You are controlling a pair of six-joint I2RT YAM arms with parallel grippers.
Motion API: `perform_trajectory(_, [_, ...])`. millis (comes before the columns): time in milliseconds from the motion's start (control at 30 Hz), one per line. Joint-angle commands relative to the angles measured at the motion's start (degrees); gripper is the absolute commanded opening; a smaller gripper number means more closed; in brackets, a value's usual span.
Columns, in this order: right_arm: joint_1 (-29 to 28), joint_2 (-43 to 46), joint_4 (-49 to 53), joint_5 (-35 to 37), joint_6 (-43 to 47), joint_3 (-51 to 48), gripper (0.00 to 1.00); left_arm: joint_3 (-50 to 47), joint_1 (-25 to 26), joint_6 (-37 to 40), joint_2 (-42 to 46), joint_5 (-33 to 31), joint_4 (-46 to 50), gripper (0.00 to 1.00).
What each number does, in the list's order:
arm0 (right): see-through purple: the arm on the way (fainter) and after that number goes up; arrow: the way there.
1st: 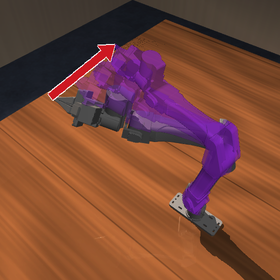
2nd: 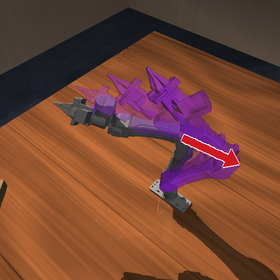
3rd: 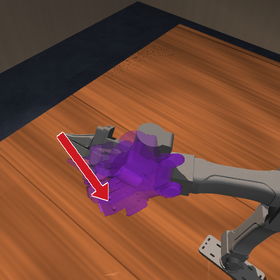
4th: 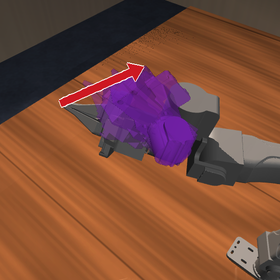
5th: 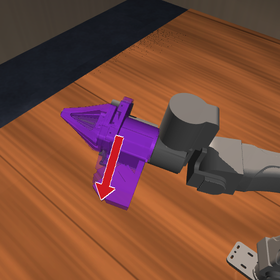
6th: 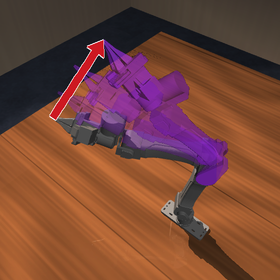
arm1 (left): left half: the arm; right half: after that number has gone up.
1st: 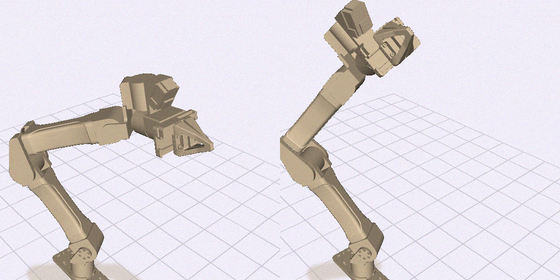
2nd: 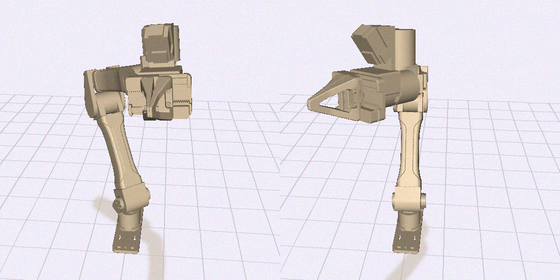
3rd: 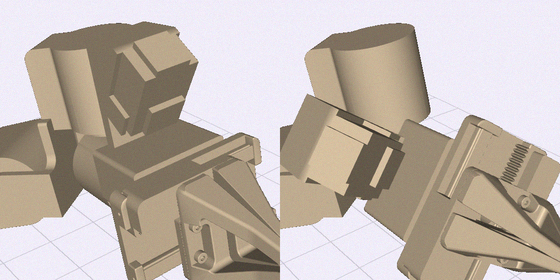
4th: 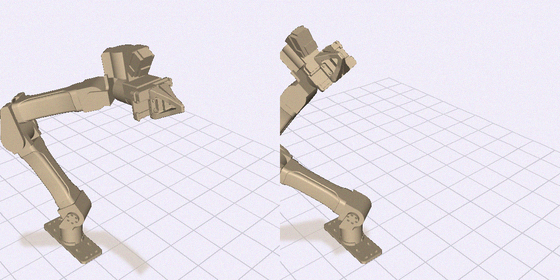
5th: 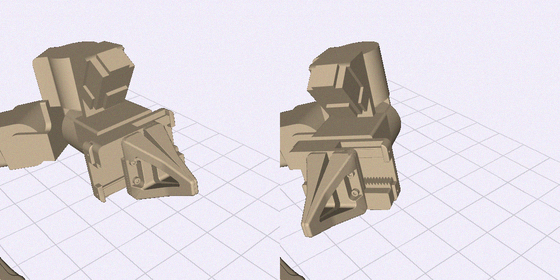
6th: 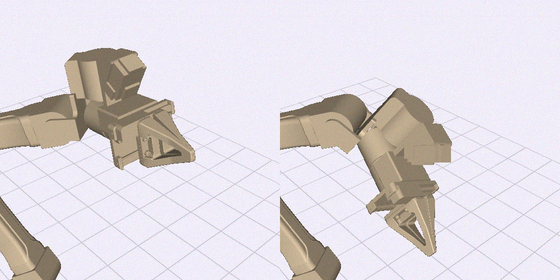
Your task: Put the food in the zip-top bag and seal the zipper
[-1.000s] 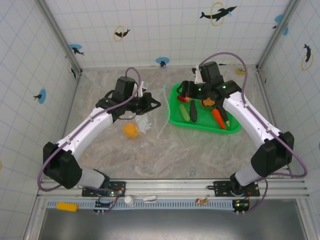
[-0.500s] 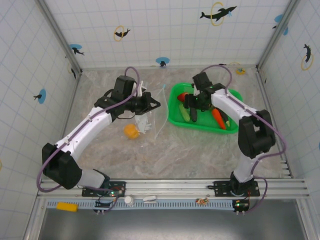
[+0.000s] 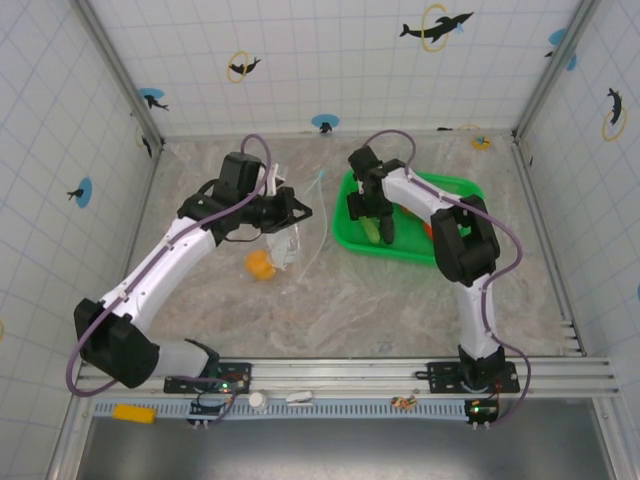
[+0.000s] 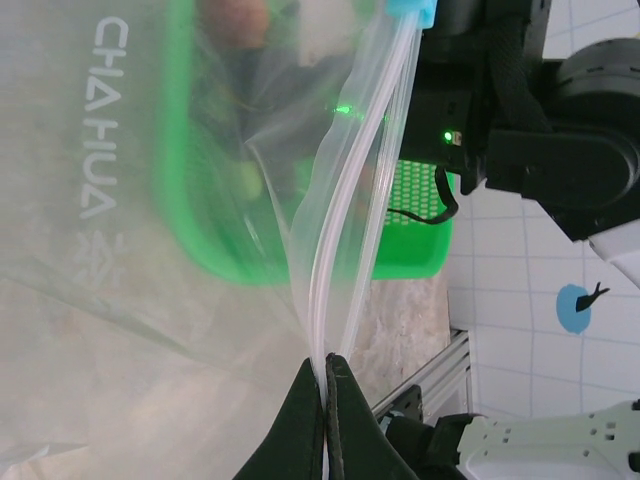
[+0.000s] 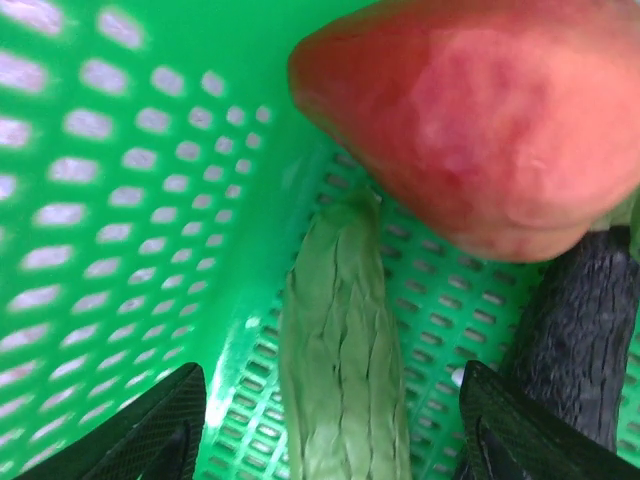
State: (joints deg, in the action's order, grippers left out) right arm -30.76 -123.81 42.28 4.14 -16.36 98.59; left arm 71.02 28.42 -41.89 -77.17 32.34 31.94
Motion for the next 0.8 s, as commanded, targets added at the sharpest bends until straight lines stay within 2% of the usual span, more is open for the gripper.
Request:
perform_trajectory(0, [-0.5, -4.3, 4.0, 2.0, 0.5, 5.8, 0.66, -0.1, -0.4, 1.7, 1.8, -0.7, 1.9, 0.00])
perform_trajectory(100, [-0.9, -6.2, 4.6, 2.1, 0.4, 7.2, 0.58, -0.4, -0.4, 1.7, 1.8, -0.6, 1.8, 0.00])
perform_trajectory(300, [-1.0, -7.0, 4.6, 2.0, -0.2, 7.4, 0.51, -0.1, -0.4, 1.7, 1.5, -0.5, 1.8, 0.00])
perform_trajectory(467, [-1.1, -7.0, 5.7, 3.9, -0.1, 9.6, 0.39, 0.0, -0.4, 1.7, 1.6, -0.8, 2.0, 0.00])
perform_trajectory(567, [-1.0, -4.3, 5.5, 5.5, -0.1, 9.5, 0.30, 0.4, -0.4, 1.6, 1.4, -1.1, 2.0, 0.00])
perform_trajectory(667, [-1.1, 0.0, 5.6, 6.8, -1.2, 8.7, 0.26, 0.4, -0.4, 1.1, 1.1, -1.1, 1.3, 0.00])
perform_trajectory(767, [-1.3, 5.4, 4.1, 7.3, -2.6, 6.2, 0.27, -0.2, -0.5, -0.3, 0.6, 0.4, -0.5, 0.00])
